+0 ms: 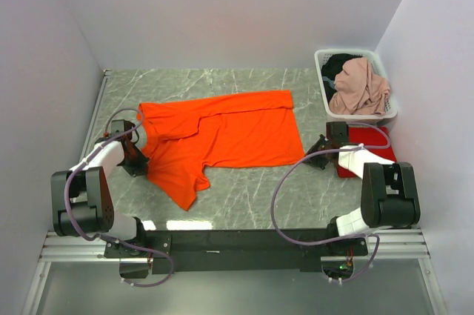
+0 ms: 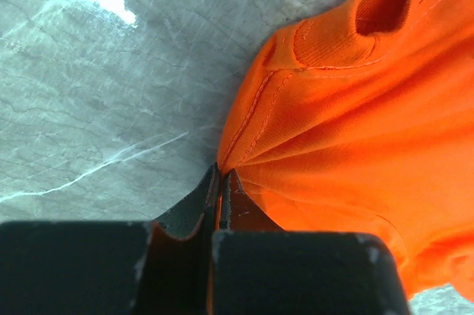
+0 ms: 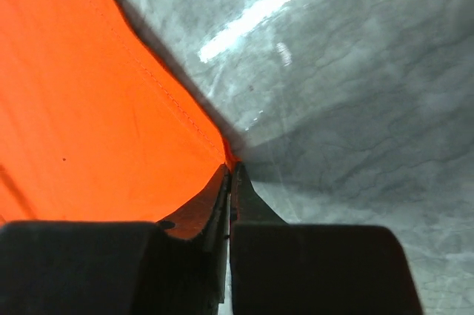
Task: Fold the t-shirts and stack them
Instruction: Fold the tshirt
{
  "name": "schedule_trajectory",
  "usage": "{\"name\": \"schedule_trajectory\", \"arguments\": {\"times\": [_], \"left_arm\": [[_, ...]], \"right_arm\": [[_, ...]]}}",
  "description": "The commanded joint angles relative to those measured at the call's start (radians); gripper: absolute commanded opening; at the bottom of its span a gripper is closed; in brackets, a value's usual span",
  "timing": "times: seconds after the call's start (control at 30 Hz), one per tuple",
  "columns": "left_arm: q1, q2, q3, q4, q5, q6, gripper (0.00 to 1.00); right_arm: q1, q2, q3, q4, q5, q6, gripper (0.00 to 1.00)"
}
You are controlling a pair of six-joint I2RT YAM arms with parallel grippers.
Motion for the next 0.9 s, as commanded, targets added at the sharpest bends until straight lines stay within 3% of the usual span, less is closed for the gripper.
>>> {"name": "schedule_trajectory", "arguments": {"times": [0.0,0.27,0.5,0.87], "left_arm": [[0.026,-0.029,0.0,-0.013,0.021,0.009,0.01],[0.118,-0.156,0.02,-0.107,0.034,-0.062,0.01],[0.144,-0.147,-0.003,-0.119,0.115,-0.063,0.01],[0.146,-0.071,0.17,-0.13,0.147,-0.065,0.01]], "right_arm": [[-0.039,-0.003,0.01,-0.075,0.054,-0.031,0.0],[-0.077,-0.192,0.062,-0.207,0.155,-0.065,0.0],[-0.082,-0.169,0.064,-0.205,0.122,-0.06,0.0],[-0.071,-0.039,0.235,-0.228,0.093,-0.057,0.0]]}}
